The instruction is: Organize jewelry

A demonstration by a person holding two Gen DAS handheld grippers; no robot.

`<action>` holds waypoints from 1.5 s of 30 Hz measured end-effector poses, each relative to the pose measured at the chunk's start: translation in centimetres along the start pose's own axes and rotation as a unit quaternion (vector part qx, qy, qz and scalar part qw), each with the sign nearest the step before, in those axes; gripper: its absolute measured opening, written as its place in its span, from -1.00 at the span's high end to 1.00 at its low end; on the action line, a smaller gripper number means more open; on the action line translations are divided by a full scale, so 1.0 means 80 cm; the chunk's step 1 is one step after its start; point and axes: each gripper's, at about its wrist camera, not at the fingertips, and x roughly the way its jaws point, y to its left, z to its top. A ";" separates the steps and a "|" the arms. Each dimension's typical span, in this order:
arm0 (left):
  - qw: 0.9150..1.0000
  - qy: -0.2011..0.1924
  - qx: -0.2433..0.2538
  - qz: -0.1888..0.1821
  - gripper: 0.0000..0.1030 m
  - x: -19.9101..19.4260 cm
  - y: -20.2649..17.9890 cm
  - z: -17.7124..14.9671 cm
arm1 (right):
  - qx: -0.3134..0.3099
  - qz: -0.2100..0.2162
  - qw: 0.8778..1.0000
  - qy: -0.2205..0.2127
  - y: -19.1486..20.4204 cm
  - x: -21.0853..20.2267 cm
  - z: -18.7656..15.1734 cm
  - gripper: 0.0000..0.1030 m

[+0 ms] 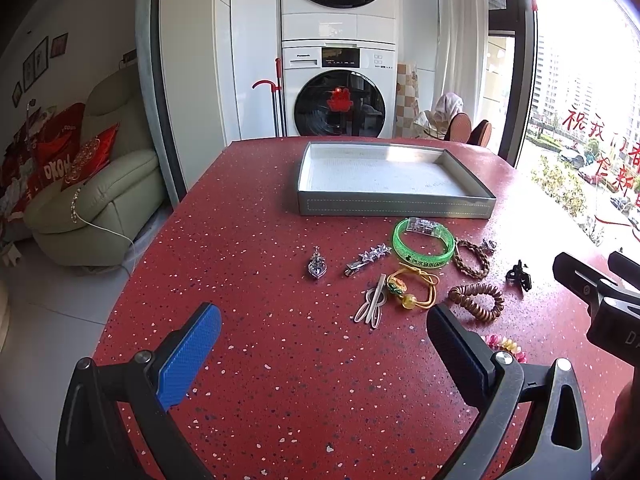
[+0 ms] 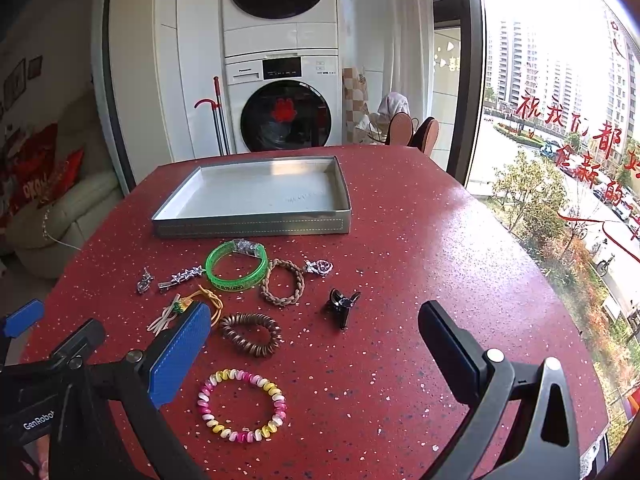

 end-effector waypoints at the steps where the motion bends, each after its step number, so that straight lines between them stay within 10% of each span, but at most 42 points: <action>1: 1.000 0.000 0.000 0.000 -1.00 0.000 0.000 0.000 | 0.000 0.000 1.000 0.000 0.000 0.000 0.000 -1.00; 45: 1.000 0.005 0.002 -0.001 -1.00 -0.001 -0.002 -0.002 | 0.008 0.006 1.000 0.006 -0.003 0.003 -0.004 -1.00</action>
